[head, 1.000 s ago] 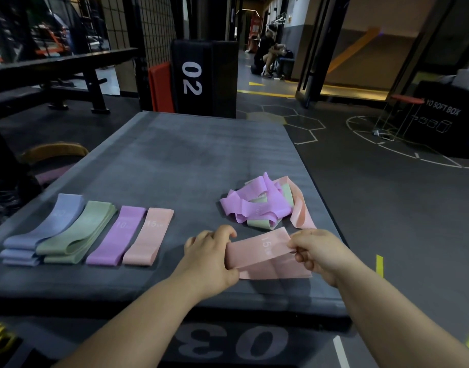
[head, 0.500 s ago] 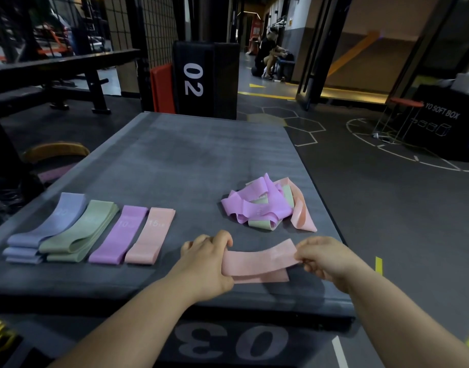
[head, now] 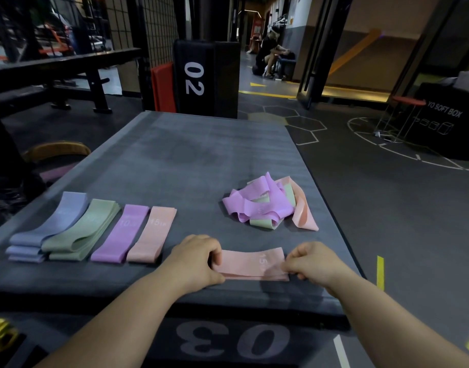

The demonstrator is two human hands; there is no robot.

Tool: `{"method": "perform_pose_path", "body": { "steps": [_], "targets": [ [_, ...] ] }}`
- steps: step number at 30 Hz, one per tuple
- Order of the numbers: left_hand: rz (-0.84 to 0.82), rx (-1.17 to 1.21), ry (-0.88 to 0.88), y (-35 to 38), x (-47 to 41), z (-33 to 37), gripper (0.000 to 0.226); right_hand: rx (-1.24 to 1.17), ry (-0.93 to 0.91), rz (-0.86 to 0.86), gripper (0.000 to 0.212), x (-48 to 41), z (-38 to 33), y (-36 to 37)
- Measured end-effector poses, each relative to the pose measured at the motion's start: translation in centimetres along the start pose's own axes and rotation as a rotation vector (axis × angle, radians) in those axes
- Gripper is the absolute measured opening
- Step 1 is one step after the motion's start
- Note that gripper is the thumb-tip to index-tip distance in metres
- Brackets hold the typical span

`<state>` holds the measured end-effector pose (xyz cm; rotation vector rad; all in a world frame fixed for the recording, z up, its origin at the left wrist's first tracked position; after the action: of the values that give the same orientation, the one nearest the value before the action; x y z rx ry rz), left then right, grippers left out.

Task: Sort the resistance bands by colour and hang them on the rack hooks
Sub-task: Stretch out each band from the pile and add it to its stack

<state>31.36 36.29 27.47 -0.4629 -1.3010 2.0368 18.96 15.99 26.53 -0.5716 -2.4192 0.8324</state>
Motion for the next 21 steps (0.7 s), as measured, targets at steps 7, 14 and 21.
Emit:
{"method": "perform_pose_path", "body": {
  "steps": [7, 14, 21],
  "targets": [
    [0.000, -0.047, 0.004, -0.07, 0.25, -0.05, 0.029, 0.144, -0.017, 0.037, 0.011, -0.16, -0.21, 0.00],
    [0.076, -0.037, -0.022, 0.17, -0.11, 0.00, 0.022, 0.134, 0.008, 0.034, 0.022, -0.44, 0.26, 0.01],
    [0.127, 0.032, -0.104, -0.12, -0.18, -0.32, 0.034, 0.287, -0.025, 0.057, 0.020, -0.61, 0.09, -0.03]
  ]
}}
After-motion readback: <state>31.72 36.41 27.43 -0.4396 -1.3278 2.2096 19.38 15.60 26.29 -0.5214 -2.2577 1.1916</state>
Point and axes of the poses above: each hand's wrist, its own x-axis away from the middle knuckle, its own y-axis out of the palm, z = x × y, the point moved 8 cm from there along -x, towards the middle knuckle, and after that the axes turned 3 degrees about -y, right-handed, at the moved point
